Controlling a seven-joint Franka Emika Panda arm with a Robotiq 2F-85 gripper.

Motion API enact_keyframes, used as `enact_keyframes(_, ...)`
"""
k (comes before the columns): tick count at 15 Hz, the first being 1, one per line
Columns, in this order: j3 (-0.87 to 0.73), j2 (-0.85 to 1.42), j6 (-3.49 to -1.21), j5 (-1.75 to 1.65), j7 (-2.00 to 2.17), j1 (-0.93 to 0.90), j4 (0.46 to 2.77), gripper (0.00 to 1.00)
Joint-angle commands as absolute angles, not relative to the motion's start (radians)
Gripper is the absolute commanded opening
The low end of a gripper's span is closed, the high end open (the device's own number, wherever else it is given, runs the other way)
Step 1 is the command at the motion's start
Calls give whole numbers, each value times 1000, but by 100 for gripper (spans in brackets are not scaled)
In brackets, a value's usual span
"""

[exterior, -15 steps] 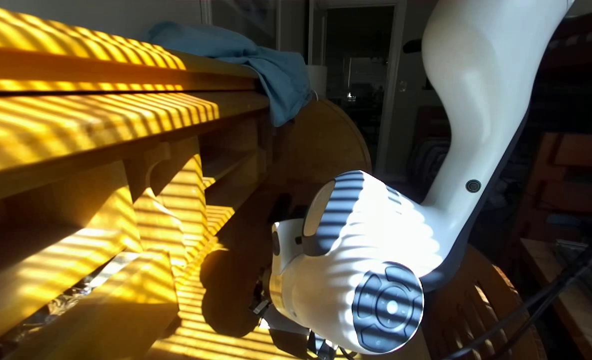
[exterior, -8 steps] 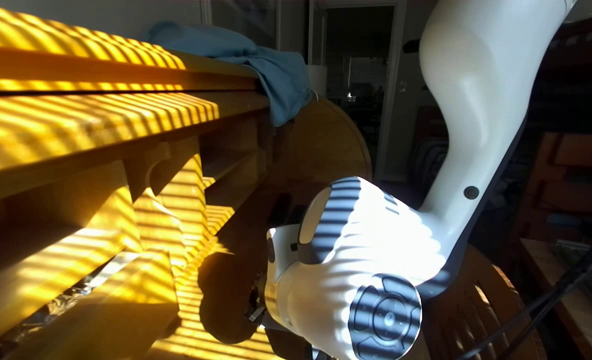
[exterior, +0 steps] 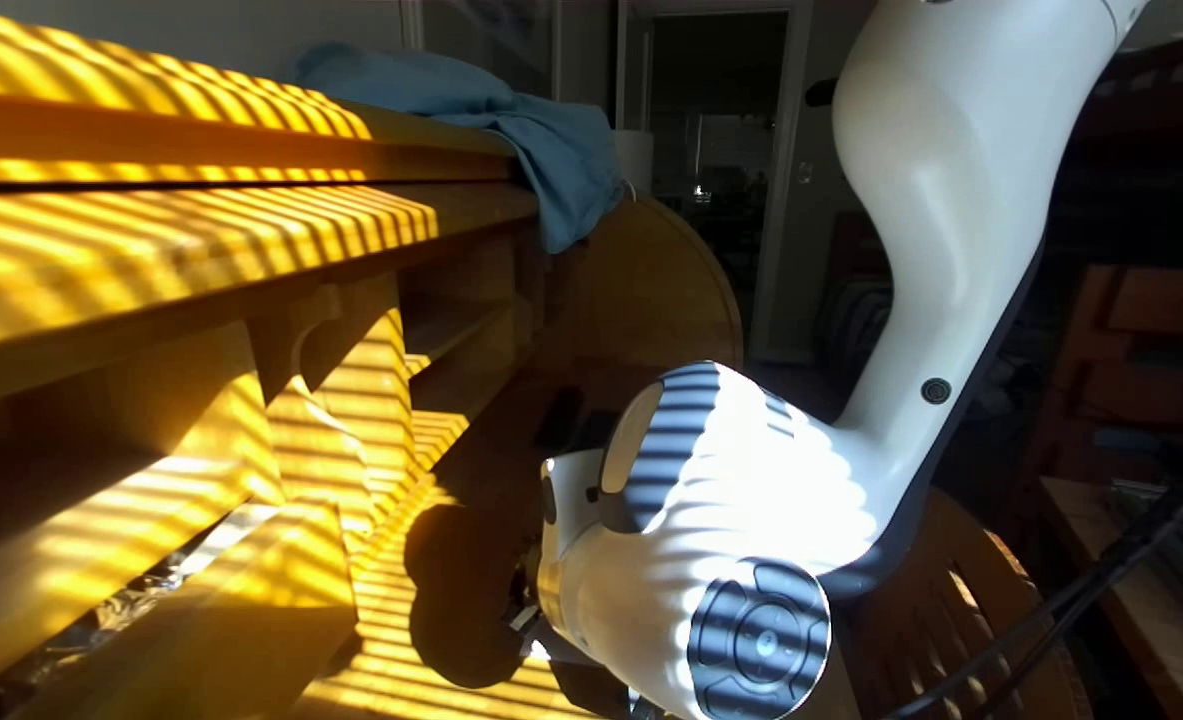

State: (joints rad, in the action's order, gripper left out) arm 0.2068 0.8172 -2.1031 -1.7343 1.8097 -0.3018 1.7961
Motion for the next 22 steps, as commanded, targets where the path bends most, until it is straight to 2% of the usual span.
enact_keyframes(1, 207, 818, -2069, -1724, 1813, -294, 1817, 2)
enact_keyframes(22, 223, 838, -2041, -1724, 1785, -307, 1774, 2)
